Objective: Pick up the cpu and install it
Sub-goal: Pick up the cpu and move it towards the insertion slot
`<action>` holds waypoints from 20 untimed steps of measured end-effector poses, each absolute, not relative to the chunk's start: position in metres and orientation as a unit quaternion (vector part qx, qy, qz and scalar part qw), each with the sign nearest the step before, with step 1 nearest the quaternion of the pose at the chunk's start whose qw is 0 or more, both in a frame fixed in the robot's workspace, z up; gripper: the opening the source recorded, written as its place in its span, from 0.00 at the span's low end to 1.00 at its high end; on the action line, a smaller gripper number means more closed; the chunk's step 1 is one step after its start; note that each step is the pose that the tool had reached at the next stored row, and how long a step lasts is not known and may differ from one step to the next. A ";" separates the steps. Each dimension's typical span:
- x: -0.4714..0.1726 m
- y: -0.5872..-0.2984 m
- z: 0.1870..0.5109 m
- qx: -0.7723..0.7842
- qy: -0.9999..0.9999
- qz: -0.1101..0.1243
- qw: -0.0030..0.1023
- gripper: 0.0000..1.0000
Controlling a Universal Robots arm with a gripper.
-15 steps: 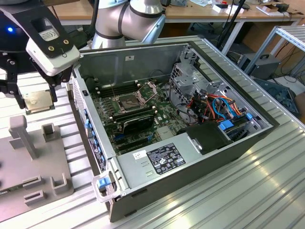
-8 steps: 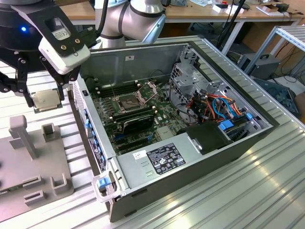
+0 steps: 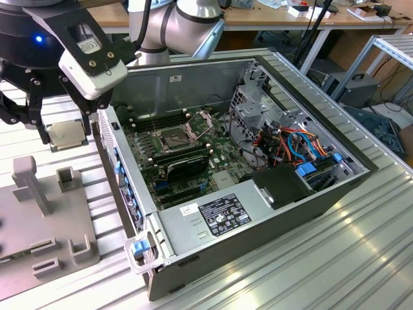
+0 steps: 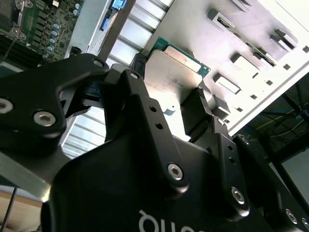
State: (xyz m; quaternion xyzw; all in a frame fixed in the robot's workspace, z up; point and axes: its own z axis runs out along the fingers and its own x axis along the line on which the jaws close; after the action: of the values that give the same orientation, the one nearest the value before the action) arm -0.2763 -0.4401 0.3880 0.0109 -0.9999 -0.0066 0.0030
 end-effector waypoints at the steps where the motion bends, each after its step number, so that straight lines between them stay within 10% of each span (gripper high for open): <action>1: -0.276 -0.440 0.388 0.011 -1.000 -0.007 0.003 0.54; 20: -0.258 -0.440 0.388 0.011 -1.000 -0.007 0.003 0.54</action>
State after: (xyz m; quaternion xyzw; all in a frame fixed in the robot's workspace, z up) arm -0.2579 -0.4401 0.3880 0.0107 -0.9999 -0.0065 0.0031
